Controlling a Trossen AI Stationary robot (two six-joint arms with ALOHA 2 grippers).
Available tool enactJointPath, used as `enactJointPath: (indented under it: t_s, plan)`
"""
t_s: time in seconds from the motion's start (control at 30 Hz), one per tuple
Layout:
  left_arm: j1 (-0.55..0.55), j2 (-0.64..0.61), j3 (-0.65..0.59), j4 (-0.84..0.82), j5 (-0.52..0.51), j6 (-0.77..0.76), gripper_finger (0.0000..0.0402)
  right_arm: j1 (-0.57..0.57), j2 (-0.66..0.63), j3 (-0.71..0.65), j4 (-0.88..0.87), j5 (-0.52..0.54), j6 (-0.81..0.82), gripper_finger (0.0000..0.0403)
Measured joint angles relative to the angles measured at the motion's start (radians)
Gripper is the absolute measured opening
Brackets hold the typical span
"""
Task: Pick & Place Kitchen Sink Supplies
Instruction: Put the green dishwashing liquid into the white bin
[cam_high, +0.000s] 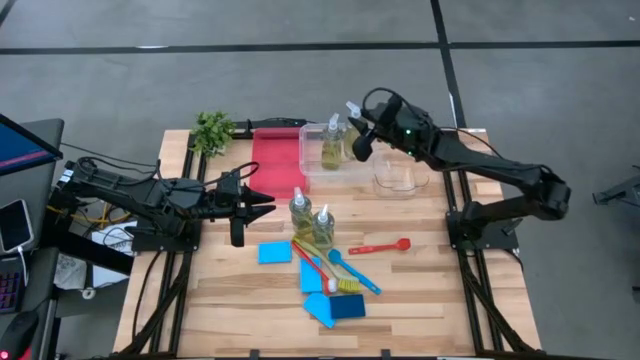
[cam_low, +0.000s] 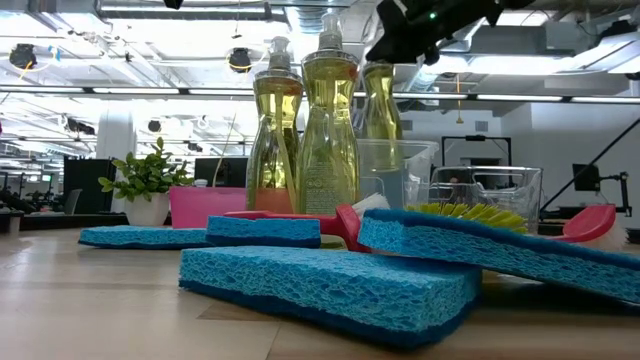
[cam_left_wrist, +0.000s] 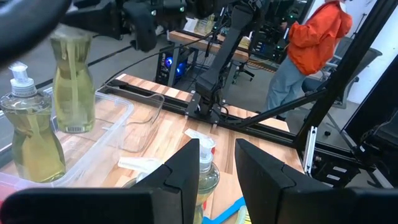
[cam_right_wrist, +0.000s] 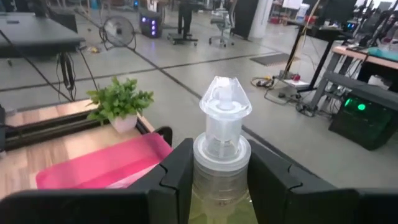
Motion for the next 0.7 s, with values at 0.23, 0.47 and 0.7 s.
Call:
enactJointPath:
  t_s: [0.23, 0.47, 0.7]
  plan:
    - [0.0, 0.0, 0.0, 0.0, 0.0, 0.0, 0.0104, -0.001, 0.054, 0.0, 0.001, 0.002, -0.037, 0.0109]
    - [0.0, 0.0, 0.0, 0.0, 0.0, 0.0, 0.0104, -0.012, 0.113, 0.0, 0.002, 0.001, -0.034, 0.0113]
    - [0.0, 0.0, 0.0, 0.003, 0.0, 0.0, 0.0104, -0.011, 0.17, 0.0, -0.004, 0.001, -0.034, 0.0115]
